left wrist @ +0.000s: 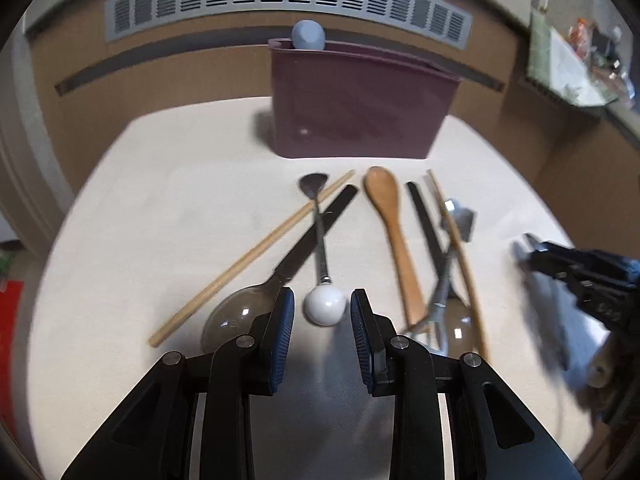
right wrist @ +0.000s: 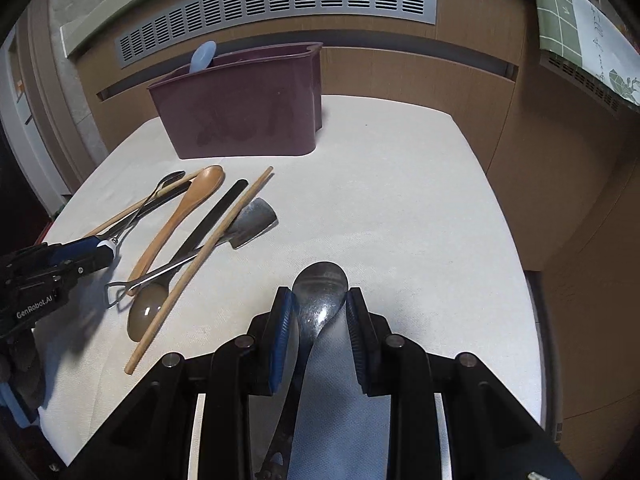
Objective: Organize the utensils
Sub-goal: 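Grasp the white-handled metal spoon with the left tool while the right tool grasps a metal spoon, then carry both spoons over the maroon caddy and drop them in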
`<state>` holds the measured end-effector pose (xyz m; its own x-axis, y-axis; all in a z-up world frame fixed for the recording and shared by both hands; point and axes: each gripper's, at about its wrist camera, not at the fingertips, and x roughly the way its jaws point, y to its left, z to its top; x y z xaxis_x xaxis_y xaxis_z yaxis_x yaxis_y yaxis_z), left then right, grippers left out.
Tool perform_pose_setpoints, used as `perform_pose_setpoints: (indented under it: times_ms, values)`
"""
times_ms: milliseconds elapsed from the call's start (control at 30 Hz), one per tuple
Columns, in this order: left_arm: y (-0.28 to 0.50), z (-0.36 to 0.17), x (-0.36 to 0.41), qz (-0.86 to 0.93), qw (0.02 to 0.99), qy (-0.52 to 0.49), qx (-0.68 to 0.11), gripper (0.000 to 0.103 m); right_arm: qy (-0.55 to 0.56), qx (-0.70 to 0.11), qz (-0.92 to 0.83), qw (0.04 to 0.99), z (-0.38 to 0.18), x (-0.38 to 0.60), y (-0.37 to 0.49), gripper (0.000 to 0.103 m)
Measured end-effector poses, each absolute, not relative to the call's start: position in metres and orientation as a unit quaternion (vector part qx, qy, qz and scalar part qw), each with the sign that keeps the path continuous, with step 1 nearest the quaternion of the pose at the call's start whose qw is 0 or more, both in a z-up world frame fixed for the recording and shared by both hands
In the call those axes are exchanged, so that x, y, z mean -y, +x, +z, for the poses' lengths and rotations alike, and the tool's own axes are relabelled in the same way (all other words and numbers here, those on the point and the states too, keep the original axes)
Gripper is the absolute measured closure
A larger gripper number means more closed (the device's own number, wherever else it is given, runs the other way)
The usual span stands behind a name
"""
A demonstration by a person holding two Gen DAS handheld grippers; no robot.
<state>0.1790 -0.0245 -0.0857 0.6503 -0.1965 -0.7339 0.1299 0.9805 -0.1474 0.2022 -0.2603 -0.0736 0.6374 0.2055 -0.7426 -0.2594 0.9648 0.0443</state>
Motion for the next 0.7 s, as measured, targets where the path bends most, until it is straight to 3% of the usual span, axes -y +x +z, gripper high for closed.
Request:
perform_pose_setpoints:
  times_ms: [433,700]
  values:
    - [0.194,-0.092,0.041,-0.065,0.906,-0.012,-0.417,0.081,-0.043,-0.4,0.13,0.906,-0.073,0.255,0.191,0.078]
    - [0.164,-0.043,0.032,-0.078,0.938,-0.012,-0.339,0.081,-0.03,-0.374,0.132,0.917,-0.057,0.261,0.18,0.078]
